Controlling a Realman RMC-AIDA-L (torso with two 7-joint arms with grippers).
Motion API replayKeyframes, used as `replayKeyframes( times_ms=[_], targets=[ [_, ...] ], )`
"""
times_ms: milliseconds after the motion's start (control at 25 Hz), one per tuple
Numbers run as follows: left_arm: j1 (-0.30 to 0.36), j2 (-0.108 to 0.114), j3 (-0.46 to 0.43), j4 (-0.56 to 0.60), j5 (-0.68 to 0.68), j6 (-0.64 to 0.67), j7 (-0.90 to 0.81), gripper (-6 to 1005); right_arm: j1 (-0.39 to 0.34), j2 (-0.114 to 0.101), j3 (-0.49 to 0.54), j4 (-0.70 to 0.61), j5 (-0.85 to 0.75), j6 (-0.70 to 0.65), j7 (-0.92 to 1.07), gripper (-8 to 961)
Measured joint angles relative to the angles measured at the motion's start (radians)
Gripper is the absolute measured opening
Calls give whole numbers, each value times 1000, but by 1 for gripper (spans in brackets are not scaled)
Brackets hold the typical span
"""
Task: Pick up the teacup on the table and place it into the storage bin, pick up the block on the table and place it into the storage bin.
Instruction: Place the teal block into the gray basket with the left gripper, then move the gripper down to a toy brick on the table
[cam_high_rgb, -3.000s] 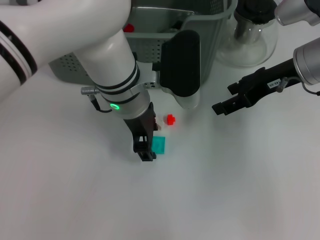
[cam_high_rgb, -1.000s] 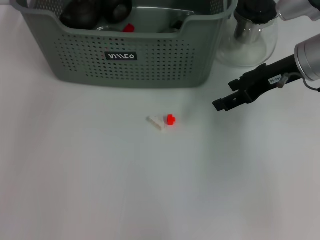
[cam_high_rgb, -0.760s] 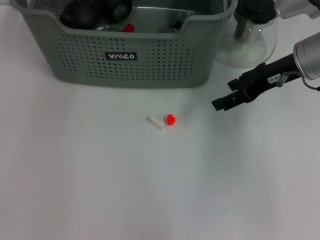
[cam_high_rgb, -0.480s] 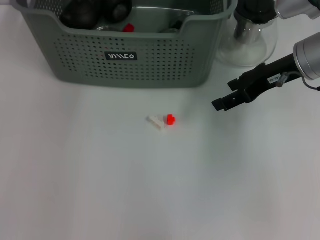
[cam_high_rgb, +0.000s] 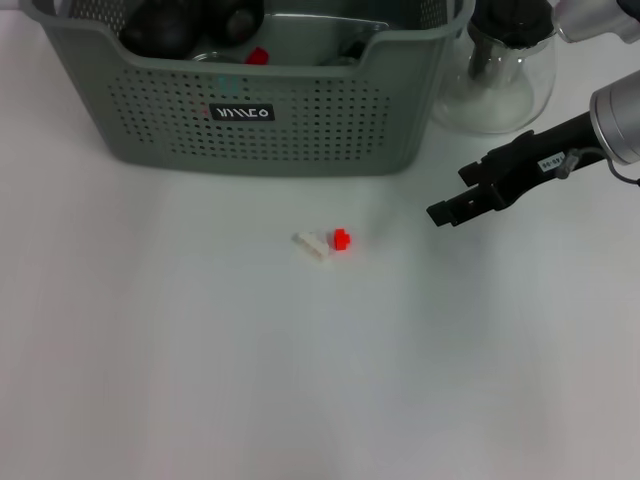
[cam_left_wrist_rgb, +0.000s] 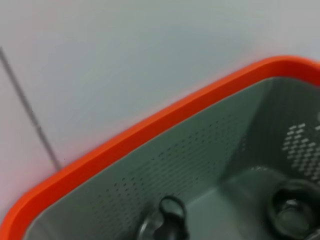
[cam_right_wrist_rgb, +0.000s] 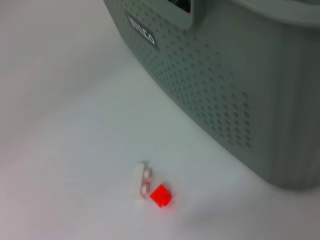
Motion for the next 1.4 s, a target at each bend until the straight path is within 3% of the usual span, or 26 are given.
replayKeyframes(
  times_ms=[200, 360, 520, 720, 960, 1120, 1400],
  targets=[
    [88, -17, -3, 173, -261, 216, 110, 587, -1, 0, 6, 2, 0, 0, -9, 883],
    [173, -53, 25, 263, -478, 464, 253, 586, -7, 0, 6, 2, 0, 0, -10, 883],
    [234, -100, 159, 265, -432, 549, 295, 585, -11, 0, 6, 1, 0, -2, -9, 883],
    [261, -143, 322, 200, -276, 437, 248, 583, -14, 0, 6, 1, 0, -1, -8, 884],
    [197, -142, 483, -1, -187, 222, 7, 581, -14, 0, 5, 4, -1, 2, -10, 884],
    [172, -141, 571, -74, -171, 107, -92, 584, -15, 0, 4, 6, -2, 6, -13, 882],
    [155, -143, 590, -106, -140, 48, -165, 624, -16, 0, 4, 2, -2, 2, -13, 882]
  ],
)
